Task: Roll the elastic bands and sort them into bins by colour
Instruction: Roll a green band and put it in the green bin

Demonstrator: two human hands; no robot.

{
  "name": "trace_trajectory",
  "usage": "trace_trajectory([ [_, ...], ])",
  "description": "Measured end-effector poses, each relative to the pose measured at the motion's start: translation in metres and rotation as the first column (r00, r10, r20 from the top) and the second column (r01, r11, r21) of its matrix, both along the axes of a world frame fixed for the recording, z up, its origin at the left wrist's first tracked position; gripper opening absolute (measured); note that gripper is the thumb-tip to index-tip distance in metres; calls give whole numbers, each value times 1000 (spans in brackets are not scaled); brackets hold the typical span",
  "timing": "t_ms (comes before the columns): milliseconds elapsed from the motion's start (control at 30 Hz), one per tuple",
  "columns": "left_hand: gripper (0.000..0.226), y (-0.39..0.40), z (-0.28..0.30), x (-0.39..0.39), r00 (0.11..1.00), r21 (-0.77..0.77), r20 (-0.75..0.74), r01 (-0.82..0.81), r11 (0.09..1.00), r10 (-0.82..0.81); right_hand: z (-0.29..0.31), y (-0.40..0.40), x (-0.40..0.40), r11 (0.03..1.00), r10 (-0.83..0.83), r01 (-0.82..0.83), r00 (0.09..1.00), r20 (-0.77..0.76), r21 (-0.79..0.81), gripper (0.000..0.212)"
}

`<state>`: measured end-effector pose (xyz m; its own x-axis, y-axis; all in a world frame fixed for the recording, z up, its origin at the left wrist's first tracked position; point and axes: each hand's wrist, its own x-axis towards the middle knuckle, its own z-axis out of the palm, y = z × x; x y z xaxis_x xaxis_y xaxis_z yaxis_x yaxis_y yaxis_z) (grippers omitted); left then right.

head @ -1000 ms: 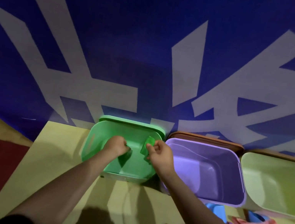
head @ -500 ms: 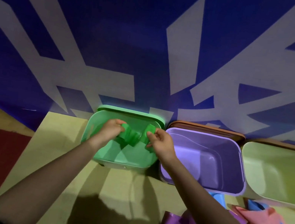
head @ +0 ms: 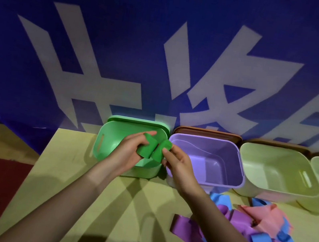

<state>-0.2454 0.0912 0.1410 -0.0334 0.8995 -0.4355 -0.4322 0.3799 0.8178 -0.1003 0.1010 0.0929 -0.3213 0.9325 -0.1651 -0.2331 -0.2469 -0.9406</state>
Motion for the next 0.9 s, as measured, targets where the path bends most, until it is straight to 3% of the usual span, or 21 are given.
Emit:
trace_trajectory([
  [100, 45, -19, 11, 17, 993, 74, -106, 59, 996, -51, 15, -20, 21, 999, 26, -30, 994, -103, -34, 20],
  [233, 45, -37, 20, 33, 986, 159, -132, 123, 980, -103, 29, -43, 48, 987, 125, -145, 960, -250, -62, 25],
  [533, 38, -58, 20, 56, 997, 132, 11, 69, 989, -71, 38, -61, 77, 998, 16, -27, 980, -198, -51, 26],
  [667, 34, -64, 17, 63, 995, 139, -6, 96, 986, -96, 43, -66, 85, 998, 6, -14, 992, -125, -66, 17],
  [900, 33, -68, 13, 72, 994, 86, -56, 103, 991, -98, 54, -73, 99, 995, 71, -78, 990, -125, -54, 19],
])
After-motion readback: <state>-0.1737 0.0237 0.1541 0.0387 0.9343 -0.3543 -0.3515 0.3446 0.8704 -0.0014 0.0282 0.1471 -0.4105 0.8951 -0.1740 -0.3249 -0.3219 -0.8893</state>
